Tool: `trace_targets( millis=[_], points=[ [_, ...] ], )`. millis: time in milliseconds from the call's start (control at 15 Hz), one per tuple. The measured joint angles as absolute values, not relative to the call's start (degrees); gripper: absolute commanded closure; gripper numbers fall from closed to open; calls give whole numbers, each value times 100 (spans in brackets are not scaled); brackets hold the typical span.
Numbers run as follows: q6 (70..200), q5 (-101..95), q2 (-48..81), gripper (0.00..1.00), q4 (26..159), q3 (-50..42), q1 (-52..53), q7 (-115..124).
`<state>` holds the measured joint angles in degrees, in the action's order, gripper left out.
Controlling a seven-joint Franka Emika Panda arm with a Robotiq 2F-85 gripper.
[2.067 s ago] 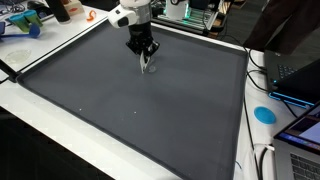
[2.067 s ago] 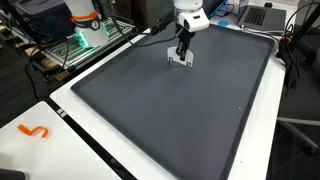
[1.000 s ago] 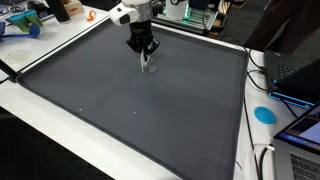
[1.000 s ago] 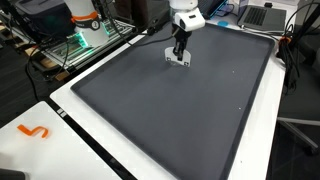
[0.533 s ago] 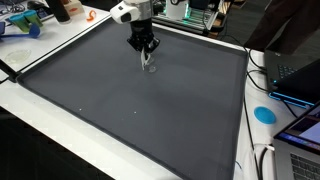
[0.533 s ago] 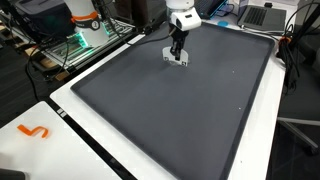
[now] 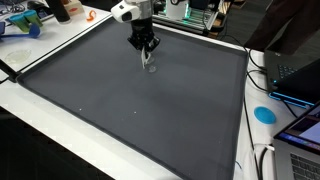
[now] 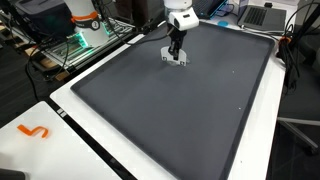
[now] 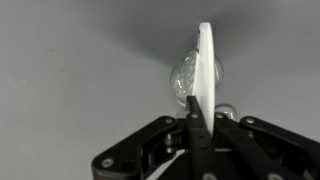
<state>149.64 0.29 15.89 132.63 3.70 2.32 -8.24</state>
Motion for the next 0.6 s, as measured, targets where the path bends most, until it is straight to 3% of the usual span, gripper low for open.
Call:
trace_targets(
  millis=[600],
  points=[
    [15138, 34, 1413, 99, 13573, 369, 190, -832]
  ],
)
